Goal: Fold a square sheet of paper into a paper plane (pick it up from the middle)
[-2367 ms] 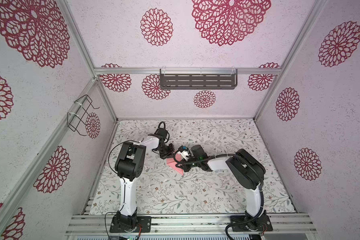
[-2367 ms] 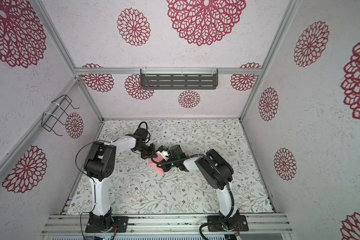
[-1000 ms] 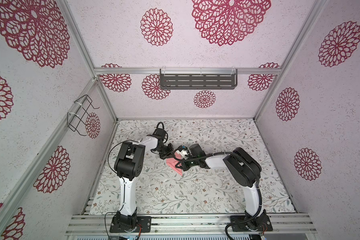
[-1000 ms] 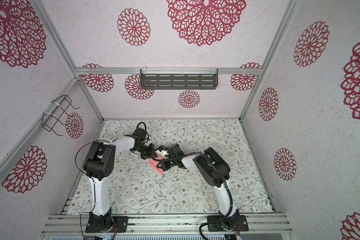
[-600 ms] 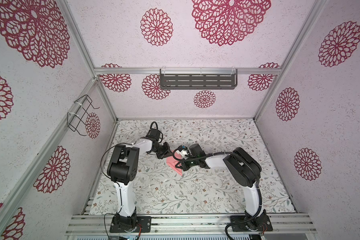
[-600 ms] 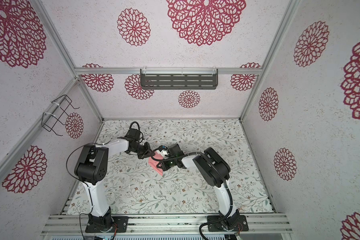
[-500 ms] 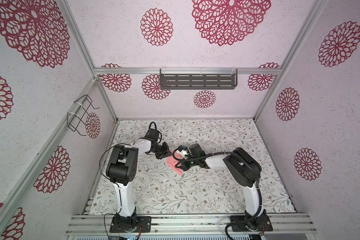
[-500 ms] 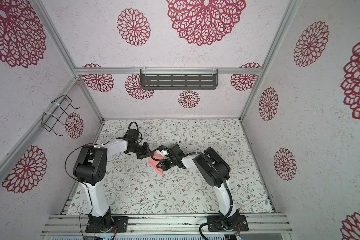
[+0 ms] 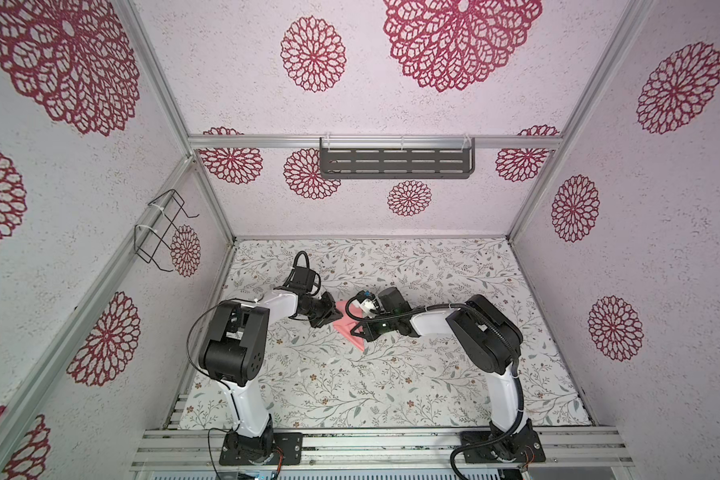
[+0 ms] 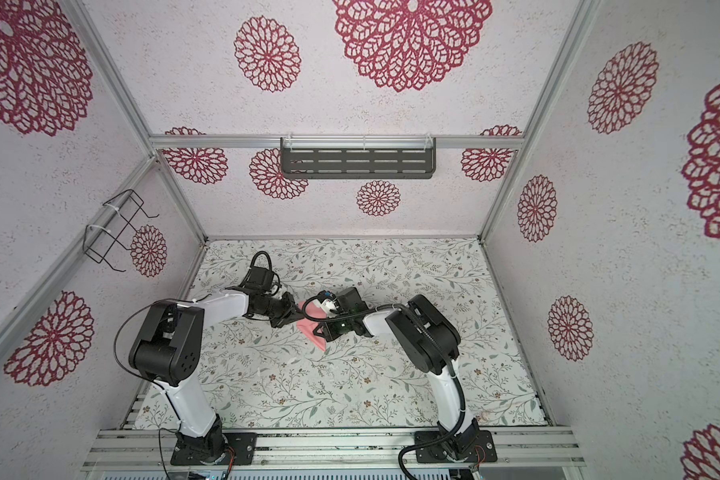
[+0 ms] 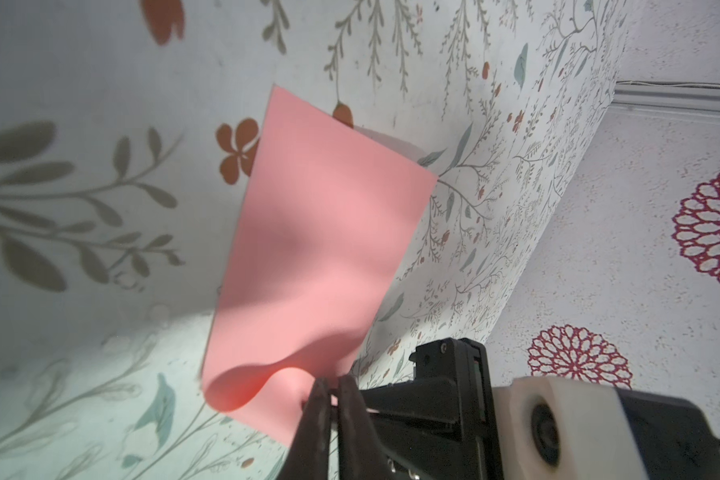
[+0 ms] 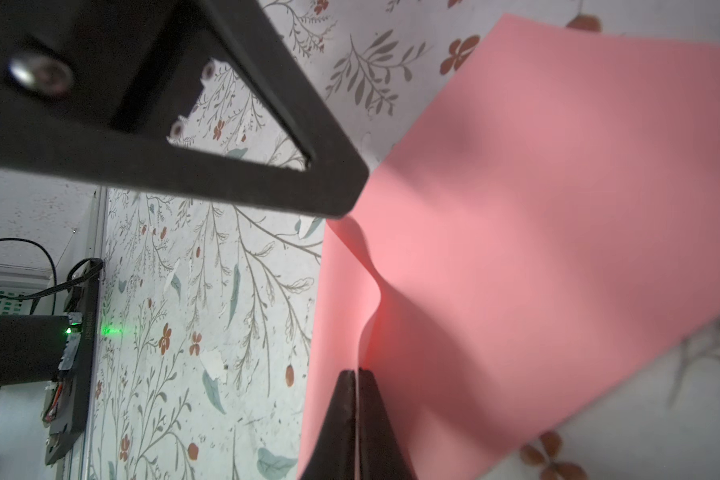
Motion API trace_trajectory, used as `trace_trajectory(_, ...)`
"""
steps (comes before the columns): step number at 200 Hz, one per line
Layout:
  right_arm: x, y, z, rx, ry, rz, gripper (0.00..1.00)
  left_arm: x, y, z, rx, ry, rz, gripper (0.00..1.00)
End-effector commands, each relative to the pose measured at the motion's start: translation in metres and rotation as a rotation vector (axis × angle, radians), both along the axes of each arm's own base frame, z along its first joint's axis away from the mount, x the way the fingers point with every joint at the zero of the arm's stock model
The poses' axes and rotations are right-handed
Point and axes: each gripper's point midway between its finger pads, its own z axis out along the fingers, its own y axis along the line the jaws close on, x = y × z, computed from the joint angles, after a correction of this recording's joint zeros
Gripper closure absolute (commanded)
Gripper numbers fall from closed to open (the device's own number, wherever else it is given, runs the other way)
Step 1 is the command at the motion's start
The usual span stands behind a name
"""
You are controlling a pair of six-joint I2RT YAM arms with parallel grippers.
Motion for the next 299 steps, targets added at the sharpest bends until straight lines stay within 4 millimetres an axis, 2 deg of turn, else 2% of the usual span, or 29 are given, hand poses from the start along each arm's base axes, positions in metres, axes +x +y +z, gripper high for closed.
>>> trace_trajectory(1, -0.001, -0.003, -0.009, -0.016, 0.064, -0.013, 0.90, 0.007, -0.010, 0.001, -0.027, -0.022, -0.010, 0.90)
trace_trajectory(78, 0.002, 0.003, 0.016, 0.085, 0.135, -0.012, 0.90, 0.029, -0.006, -0.007, 0.056, -0.031, -0.010, 0.89)
trace_trajectory(81, 0.002, 0.004, 0.017, 0.087, 0.136, -0.012, 0.91, 0.027, -0.005, -0.020, 0.067, 0.000, -0.010, 0.89)
trace_trajectory(87, 0.001, 0.004, 0.018, 0.092, 0.139, -0.011, 0.91, 0.025, -0.003, -0.026, 0.077, 0.016, -0.010, 0.89)
trace_trajectory(117, -0.001, 0.007, 0.023, 0.116, 0.157, -0.002, 0.93, 0.023, -0.002, -0.035, 0.092, 0.041, -0.014, 0.92)
trace_trajectory(190, 0.002, 0.004, 0.013, 0.081, 0.159, -0.022, 0.98, 0.017, 0.000, -0.043, 0.113, 0.067, -0.026, 0.94)
trace_trajectory(268, 0.005, 0.001, -0.003, 0.025, 0.164, -0.032, 0.99, 0.017, 0.000, -0.041, 0.114, 0.064, -0.037, 0.94)
trace_trajectory(299, -0.002, 0.003, 0.003, 0.051, 0.172, 0.008, 0.96, 0.018, -0.001, -0.041, 0.112, 0.064, -0.039, 0.94)
